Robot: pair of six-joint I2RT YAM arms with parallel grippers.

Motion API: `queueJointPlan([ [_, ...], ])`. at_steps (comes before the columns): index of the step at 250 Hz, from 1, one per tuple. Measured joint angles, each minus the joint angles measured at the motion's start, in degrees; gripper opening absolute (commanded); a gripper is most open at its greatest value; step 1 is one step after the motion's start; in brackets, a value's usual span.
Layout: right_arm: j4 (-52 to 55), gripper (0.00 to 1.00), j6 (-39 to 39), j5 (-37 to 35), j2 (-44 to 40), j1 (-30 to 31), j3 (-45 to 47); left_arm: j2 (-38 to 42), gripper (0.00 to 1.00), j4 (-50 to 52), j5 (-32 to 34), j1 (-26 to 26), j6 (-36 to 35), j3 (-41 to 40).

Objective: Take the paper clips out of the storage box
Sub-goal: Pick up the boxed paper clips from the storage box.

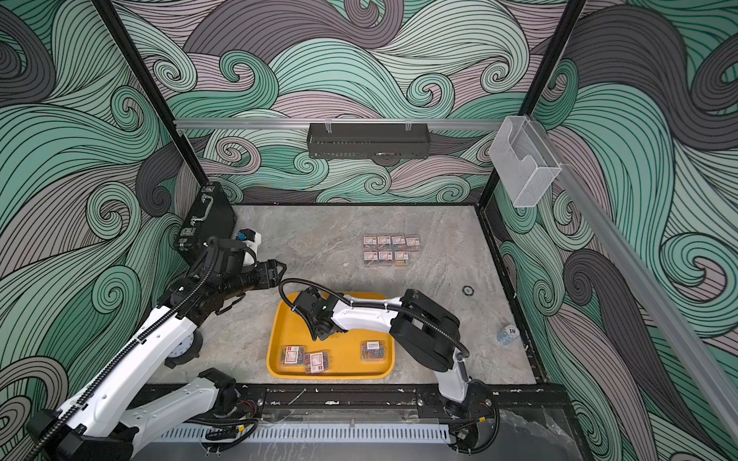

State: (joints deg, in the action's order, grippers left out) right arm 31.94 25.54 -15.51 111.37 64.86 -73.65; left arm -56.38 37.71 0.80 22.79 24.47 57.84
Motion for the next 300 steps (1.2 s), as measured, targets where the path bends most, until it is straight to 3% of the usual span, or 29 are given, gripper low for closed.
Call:
queueJointPlan([
  [59, -0.42, 0.64, -0.46, 1.51, -0.24, -1.62, 0.00, -0.04, 0.72, 0.00, -0.20, -0.02, 0.00, 0.00],
  [180, -2.12, 0.54, -1.49, 4.11, -0.96, -2.60, 0.81, -0.48, 0.72, 0.02, -0.24, 0.00, -0.02, 0.00],
  [248, -2.38, 0.53, -2.86, 4.61, -5.16, -3.10, 2.25, -0.48, 0.72, 0.02, -0.90, 0.00, -0.07, 0.00],
  [300, -4.13, 0.52, -3.06, 5.99, -11.56, -4.35, 4.72, -0.68, 0.70, 0.00, -6.51, 0.00, -2.01, 0.04],
])
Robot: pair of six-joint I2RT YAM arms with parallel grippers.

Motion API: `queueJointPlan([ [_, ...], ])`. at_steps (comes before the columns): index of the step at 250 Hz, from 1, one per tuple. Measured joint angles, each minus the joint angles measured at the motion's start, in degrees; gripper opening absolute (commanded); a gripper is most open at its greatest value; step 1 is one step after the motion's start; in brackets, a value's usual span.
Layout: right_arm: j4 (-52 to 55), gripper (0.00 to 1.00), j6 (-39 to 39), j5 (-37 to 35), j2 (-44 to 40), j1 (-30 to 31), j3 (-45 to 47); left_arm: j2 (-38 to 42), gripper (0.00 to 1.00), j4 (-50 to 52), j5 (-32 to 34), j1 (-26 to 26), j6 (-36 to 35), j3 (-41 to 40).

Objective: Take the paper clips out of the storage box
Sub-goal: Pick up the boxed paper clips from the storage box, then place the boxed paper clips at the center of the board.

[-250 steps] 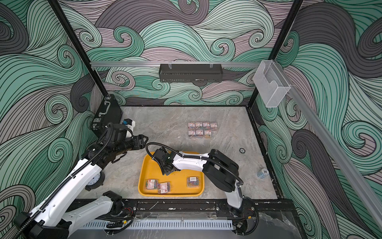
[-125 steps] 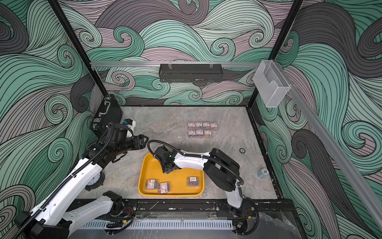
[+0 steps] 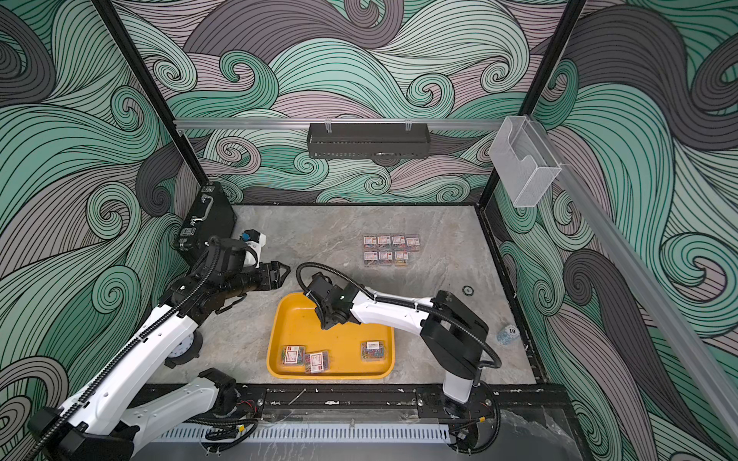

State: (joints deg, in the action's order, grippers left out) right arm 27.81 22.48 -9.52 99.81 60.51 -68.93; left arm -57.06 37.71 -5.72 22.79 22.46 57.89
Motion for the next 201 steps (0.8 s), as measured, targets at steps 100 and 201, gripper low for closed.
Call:
queueJointPlan([
  [100, -2.69, 0.52, -0.15, 3.93, -9.90, -5.07, 3.50, 0.90, 0.70, -3.48, -6.95, 5.81, -4.11, 0.07],
  [201, -2.99, 0.52, -1.57, 4.24, -15.80, -13.64, 6.12, 3.10, 0.71, -6.49, -6.54, 17.88, -11.34, 0.04],
])
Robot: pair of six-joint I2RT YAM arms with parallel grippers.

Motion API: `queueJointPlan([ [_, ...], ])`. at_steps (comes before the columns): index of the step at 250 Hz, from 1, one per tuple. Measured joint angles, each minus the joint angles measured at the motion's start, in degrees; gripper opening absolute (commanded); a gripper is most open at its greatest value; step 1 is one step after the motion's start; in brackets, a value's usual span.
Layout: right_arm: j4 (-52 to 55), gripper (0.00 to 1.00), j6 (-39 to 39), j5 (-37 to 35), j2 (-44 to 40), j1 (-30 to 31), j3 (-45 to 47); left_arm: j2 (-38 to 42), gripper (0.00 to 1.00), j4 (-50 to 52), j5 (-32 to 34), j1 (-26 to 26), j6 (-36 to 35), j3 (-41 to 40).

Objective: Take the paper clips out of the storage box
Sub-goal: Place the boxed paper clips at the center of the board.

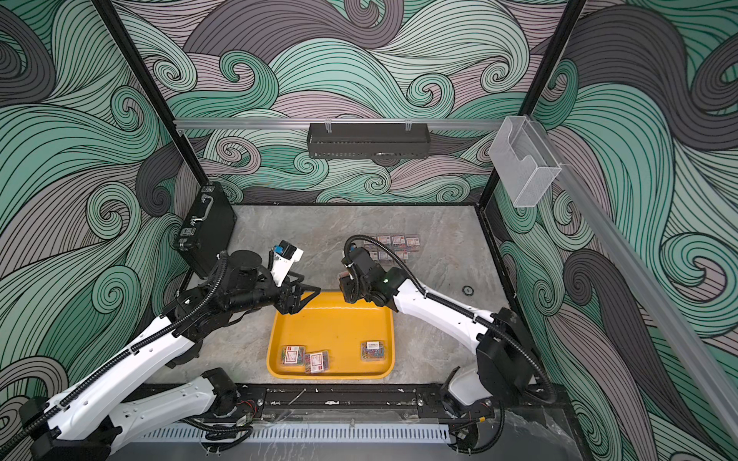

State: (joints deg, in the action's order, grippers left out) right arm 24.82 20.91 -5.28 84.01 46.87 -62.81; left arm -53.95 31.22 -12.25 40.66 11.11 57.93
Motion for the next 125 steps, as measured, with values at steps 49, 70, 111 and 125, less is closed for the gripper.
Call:
queueJointPlan([
  [49, 0.72, 0.52, -1.01, -0.96, -0.81, -5.62, 0.87, -0.33, 0.71, 0.02, 0.72, 0.57, -0.63, 0.00],
  [70, 1.03, 0.52, -1.46, -1.31, -1.07, -8.35, 1.42, -0.33, 0.71, 0.04, 1.18, 0.63, -0.68, 0.00],
  [111, 2.05, 0.52, -3.04, -1.84, -1.14, -13.94, 1.62, -0.33, 0.71, 0.20, 2.32, 0.63, -0.70, 0.00],
  [125, 2.29, 0.52, -3.65, -1.97, -1.14, -15.61, 1.62, -0.33, 0.70, 0.42, 2.62, 0.63, -0.70, 0.00],
])
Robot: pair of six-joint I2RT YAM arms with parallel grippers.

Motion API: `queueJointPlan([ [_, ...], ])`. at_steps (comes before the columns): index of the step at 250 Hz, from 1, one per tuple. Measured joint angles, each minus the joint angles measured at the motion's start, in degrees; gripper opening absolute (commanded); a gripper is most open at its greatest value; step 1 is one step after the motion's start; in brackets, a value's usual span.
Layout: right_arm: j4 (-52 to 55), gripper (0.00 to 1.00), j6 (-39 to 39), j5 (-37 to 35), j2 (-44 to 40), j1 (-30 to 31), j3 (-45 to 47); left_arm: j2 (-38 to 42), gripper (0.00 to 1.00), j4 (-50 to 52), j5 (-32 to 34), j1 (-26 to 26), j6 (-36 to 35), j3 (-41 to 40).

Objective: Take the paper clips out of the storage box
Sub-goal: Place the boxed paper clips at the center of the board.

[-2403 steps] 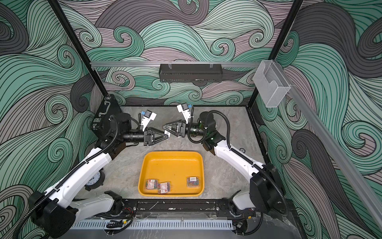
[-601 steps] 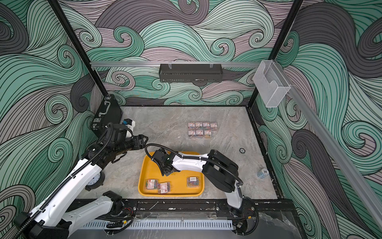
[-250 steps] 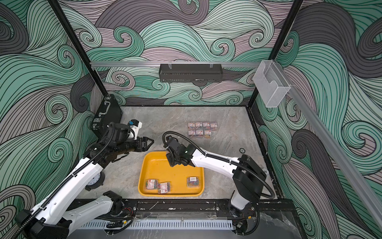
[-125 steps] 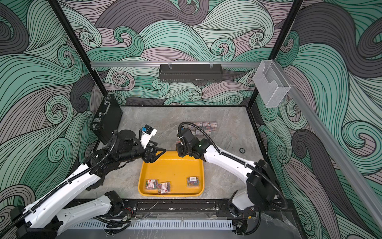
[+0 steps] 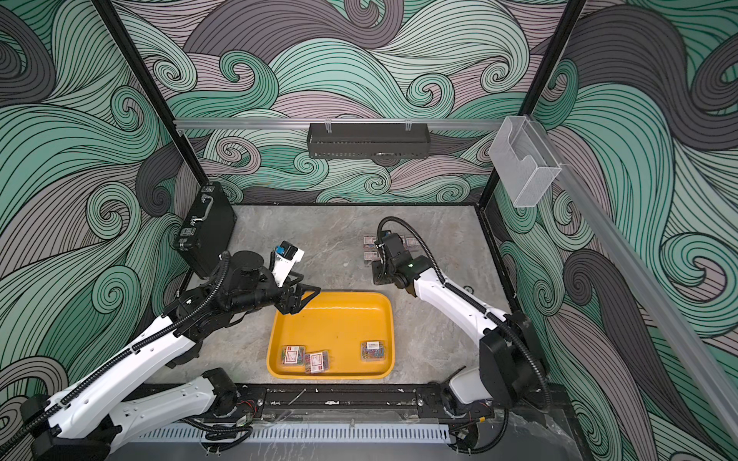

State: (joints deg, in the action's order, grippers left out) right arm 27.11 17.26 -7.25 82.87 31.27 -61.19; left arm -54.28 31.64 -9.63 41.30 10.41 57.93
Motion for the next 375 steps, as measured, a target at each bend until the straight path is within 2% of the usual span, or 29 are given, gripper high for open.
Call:
queueJointPlan([
  [80, 1.64, 0.51, -3.56, -0.90, 3.67, -9.03, -0.09, 0.00, 0.71, 0.68, 0.59, 0.00, 0.00, 0.00],
  [169, 4.22, 0.49, -6.80, -1.14, 14.38, -17.29, -6.23, 0.04, 0.71, 1.88, 1.70, 0.00, 0.00, 0.00],
  [261, 5.35, 0.48, -9.60, -0.76, 24.87, -20.90, -13.90, 1.44, 0.71, 2.40, 2.21, 0.00, 0.00, 0.00],
  [375, 6.67, 0.46, -11.54, 0.50, 31.43, -22.29, -18.84, 2.03, 0.71, 3.56, 2.80, 0.00, -0.33, 0.00],
])
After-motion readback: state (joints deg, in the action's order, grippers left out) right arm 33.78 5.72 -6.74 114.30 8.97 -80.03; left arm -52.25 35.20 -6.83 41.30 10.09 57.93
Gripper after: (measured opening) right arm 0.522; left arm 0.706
